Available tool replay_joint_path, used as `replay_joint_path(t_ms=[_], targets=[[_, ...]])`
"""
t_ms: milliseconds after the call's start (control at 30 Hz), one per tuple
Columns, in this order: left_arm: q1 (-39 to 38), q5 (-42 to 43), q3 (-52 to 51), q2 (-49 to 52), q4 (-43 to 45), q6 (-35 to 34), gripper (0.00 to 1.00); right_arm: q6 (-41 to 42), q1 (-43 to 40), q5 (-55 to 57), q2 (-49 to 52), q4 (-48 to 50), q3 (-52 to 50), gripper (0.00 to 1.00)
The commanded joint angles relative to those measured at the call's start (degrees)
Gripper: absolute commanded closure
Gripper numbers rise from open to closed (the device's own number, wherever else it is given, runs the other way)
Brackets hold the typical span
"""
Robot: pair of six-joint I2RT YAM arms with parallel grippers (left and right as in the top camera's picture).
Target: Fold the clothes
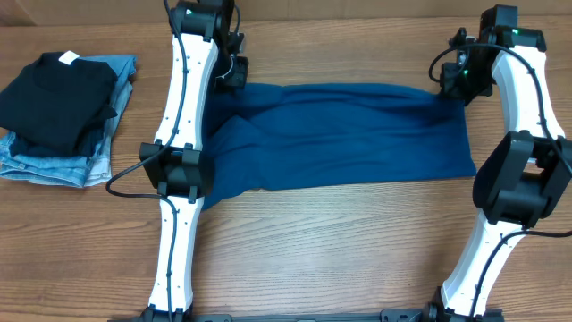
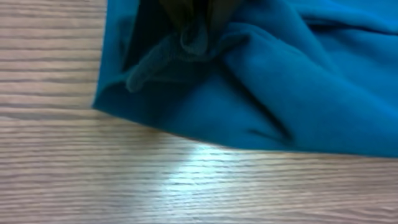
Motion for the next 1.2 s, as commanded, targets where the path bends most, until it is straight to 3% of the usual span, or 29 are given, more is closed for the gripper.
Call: replay_joint_path(t_ms=[0,400,833,1167], targets=[[0.9,-0.83,-1.77,-3.65,-0.2,-1.42,0.96,-0.59,-0.35,3.26,-2.4,-0.44,1.44,0.96],[2.8,-0.81,-17.46,-12.52,-0.2,-1.86,0.96,-1.64,-1.22,3.78,-2.19,-2.93,1.05,0.96],[3.39,-4.66,-27.58,-12.72,-0.2,-4.48,0.96,-1.62,-1.64,6.64,-2.08,3.13,-9.84,0.96],[3.39,-5.7,-34.05,-12.72,-0.2,-4.48,0.96,-1.62,-1.64,7.76,-1.66,4.0,-11.13,0.96]])
